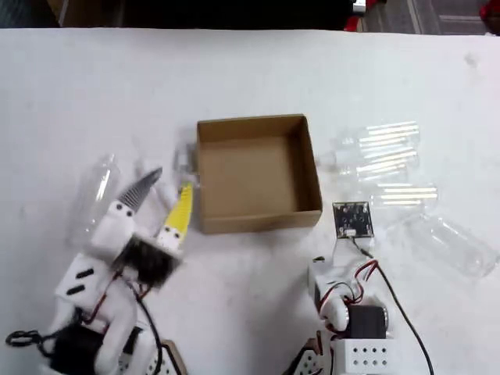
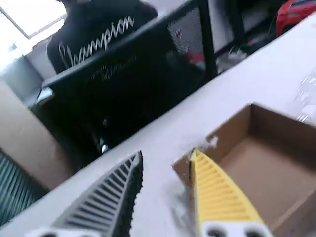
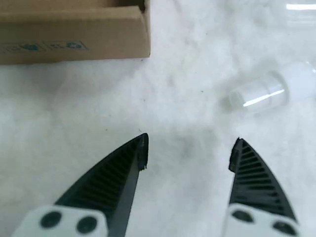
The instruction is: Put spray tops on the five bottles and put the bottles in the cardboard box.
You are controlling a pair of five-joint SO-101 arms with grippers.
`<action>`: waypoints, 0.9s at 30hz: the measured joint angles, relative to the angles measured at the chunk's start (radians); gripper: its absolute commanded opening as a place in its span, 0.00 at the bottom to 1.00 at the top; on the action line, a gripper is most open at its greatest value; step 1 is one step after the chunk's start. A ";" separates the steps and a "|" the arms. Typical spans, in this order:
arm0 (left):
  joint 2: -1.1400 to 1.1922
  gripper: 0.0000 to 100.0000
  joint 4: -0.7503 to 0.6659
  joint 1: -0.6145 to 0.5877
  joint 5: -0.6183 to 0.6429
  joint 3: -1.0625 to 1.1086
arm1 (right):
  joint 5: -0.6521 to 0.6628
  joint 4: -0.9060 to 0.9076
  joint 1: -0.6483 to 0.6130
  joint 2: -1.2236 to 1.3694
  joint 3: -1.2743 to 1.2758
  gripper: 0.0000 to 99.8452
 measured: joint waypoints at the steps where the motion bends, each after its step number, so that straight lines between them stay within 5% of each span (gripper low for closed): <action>1: 0.032 0.15 -0.002 0.032 0.000 -0.034 | 0.000 0.000 0.000 0.000 0.000 0.24; 13: 0.968 0.15 0.137 0.209 0.094 -0.476 | 0.000 0.000 0.000 0.000 0.000 0.24; 18: 1.049 0.15 0.163 0.244 0.104 -0.491 | 0.000 0.000 0.000 0.000 0.000 0.25; 27: 1.062 0.15 -0.008 0.196 0.147 -0.371 | 0.000 -0.081 0.003 0.000 0.000 0.25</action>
